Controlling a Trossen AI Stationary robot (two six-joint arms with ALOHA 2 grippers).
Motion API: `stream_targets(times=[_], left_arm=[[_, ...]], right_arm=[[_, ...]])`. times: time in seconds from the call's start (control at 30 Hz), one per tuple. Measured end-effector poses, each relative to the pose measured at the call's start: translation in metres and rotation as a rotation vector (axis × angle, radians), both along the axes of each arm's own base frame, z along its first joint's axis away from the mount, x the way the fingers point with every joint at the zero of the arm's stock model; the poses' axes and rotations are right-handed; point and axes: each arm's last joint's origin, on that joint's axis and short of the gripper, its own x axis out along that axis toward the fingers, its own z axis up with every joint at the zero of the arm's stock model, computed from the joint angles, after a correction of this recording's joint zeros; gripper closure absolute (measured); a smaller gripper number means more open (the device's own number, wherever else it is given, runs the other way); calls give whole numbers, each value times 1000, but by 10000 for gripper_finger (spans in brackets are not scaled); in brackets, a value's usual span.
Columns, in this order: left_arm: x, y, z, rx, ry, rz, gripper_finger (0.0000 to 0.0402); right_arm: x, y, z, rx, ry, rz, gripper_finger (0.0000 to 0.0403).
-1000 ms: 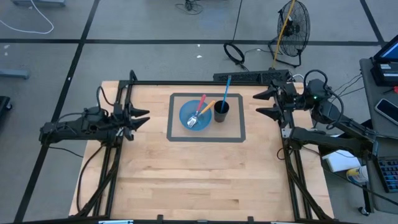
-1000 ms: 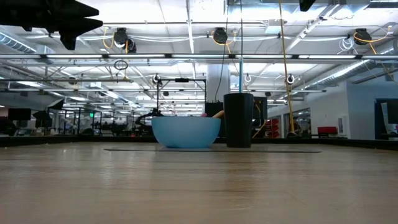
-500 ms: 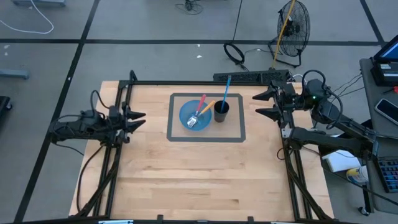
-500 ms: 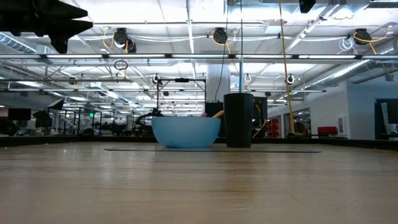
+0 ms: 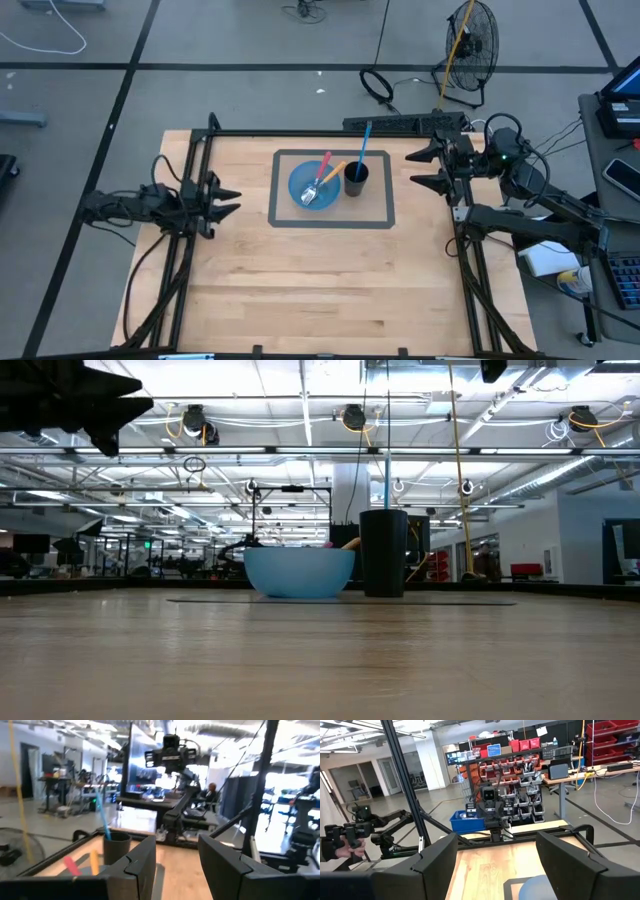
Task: Pick & Place Utensil
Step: Return to Home Position
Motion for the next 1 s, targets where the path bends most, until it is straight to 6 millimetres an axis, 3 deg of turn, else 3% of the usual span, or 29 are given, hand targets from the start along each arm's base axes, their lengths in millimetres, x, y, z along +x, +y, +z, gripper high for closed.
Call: stream_targets(times=[0.13, 0.77, 1.0], left_arm=[[5, -2, -15, 1, -53, -24, 250], [4, 3, -11, 132, -89, -49, 250], [4, 3, -11, 136, -89, -47, 250]], right_arm=[[2, -1, -6, 13, 14, 0, 138], [-8, 9, -5, -16, -27, 52, 138], [-21, 21, -33, -30, -162, 57, 138]])
